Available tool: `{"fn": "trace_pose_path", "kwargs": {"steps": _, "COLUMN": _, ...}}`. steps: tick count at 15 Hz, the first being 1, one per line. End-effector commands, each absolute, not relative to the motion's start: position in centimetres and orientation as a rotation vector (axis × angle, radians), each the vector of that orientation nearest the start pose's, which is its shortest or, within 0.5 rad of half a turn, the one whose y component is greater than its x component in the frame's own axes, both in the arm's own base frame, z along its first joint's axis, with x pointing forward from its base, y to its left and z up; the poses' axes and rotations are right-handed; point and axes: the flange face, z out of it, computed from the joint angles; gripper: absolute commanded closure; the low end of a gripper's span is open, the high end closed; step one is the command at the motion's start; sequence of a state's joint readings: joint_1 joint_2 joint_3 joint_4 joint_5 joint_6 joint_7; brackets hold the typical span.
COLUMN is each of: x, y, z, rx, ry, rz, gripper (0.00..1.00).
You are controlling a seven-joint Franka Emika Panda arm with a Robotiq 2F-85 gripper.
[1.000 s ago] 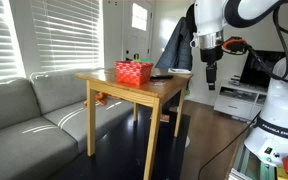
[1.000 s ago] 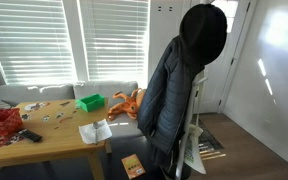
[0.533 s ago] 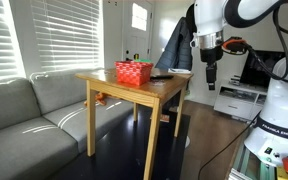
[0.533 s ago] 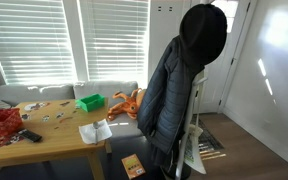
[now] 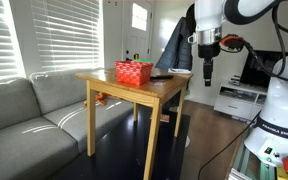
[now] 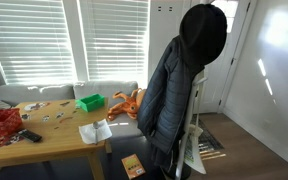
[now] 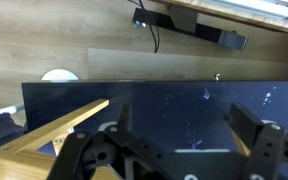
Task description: Push a button on the black remote control
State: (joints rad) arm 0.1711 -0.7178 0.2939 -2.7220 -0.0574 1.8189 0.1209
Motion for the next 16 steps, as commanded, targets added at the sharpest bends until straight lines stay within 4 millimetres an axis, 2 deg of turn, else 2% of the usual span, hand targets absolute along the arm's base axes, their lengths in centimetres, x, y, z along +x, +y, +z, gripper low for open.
{"fn": "trace_pose_path", "kwargs": {"steps": 1, "x": 30.4, "y": 12.2, "z": 44.8, "rx": -3.315, "ry": -0.641, "rz": 0.101, "gripper": 0.00}}
{"fn": "trace_pose_path", "kwargs": {"steps": 4, "x": 32.7, "y": 11.4, "z": 46.8, "rx": -3.233, "ry": -0.746, "rz": -0.002, "gripper": 0.00}}
{"fn": "trace_pose_path", "kwargs": {"steps": 5, "x": 33.4, "y": 11.0, "z": 47.4, "rx": -3.176, "ry": -0.803, "rz": -0.052, "gripper": 0.16}}
{"fn": "trace_pose_path", "kwargs": {"steps": 6, "x": 34.2, "y": 10.6, "z": 47.8, "rx": -3.142, "ry": -0.837, "rz": -0.100, "gripper": 0.26}}
{"fn": "trace_pose_path", "kwargs": {"steps": 11, "x": 38.0, "y": 9.4, "z": 48.5, "rx": -2.997, "ry": -0.905, "rz": -0.224, "gripper": 0.62}}
{"fn": "trace_pose_path", "kwargs": {"steps": 16, "x": 41.2, "y": 9.9, "z": 47.8, "rx": -2.868, "ry": -0.869, "rz": -0.269, "gripper": 0.96}}
